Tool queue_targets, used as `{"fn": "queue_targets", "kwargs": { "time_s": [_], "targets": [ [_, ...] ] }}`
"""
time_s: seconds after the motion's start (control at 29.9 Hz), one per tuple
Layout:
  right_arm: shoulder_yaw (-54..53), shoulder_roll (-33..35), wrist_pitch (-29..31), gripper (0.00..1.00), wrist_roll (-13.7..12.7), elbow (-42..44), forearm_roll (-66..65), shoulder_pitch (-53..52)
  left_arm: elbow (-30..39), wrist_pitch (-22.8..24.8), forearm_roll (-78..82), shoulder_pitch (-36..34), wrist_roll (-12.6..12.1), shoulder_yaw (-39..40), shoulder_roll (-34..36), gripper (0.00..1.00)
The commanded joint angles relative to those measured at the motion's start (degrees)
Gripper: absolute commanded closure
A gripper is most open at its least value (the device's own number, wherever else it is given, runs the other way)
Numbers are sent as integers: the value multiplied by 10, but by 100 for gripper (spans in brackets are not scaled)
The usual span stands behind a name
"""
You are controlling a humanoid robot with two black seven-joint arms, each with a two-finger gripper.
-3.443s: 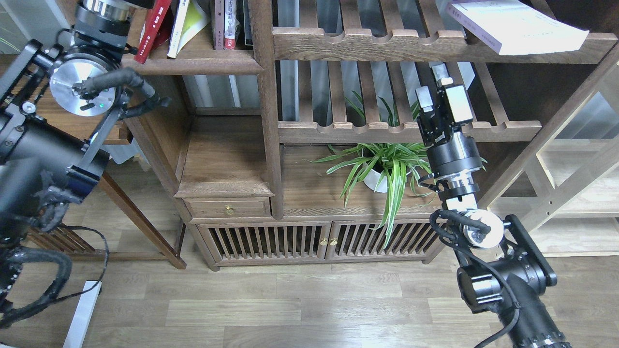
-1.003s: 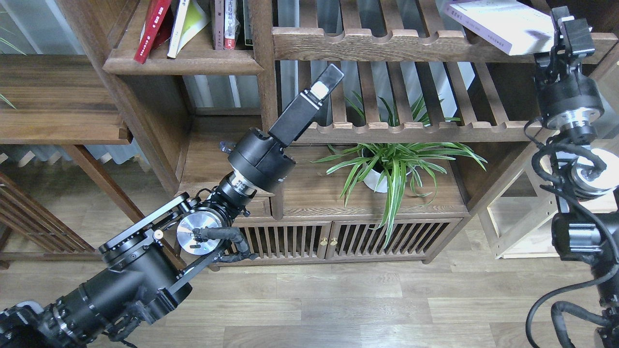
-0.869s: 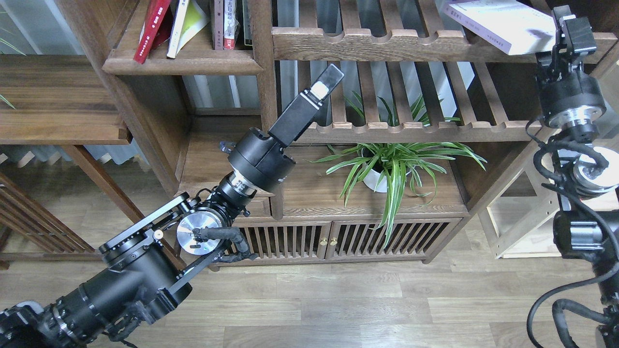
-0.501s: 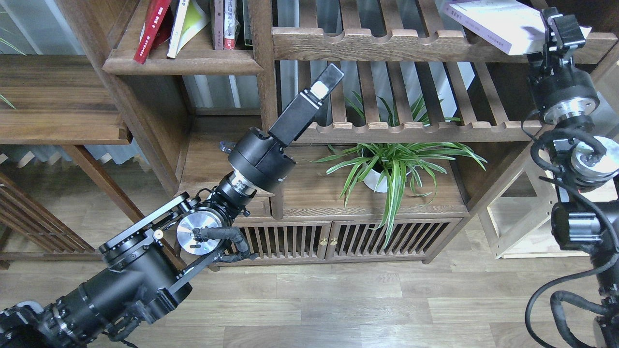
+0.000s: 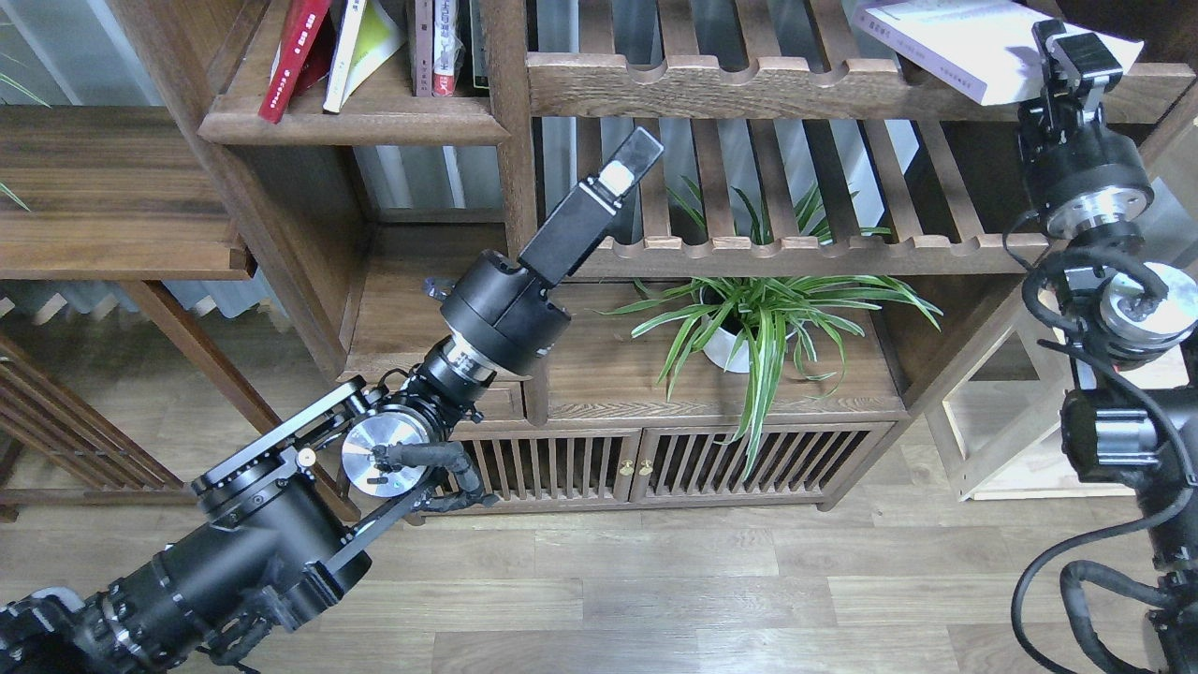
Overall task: Organize books on shelf
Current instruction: 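Grasp the white book's edge with the right gripper and tip it out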
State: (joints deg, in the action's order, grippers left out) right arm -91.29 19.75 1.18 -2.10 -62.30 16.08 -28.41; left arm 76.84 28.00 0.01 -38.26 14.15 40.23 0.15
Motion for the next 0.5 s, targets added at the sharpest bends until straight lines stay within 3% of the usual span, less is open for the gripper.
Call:
{"fn": "queue_targets", "kwargs": {
  "time_s": [0.0, 0.17, 0.47],
  "targets": [
    [-2, -1, 30, 79, 1, 1, 0, 4, 2, 0, -1, 0, 0, 1, 6, 1],
    [-6, -1, 74, 94, 2, 3, 0, 9, 2, 0, -1, -1, 0, 2, 6, 1],
    [-27, -1, 102, 94, 9, -7, 45, 26, 1, 0, -1, -1, 1, 1, 4, 1]
  ]
}}
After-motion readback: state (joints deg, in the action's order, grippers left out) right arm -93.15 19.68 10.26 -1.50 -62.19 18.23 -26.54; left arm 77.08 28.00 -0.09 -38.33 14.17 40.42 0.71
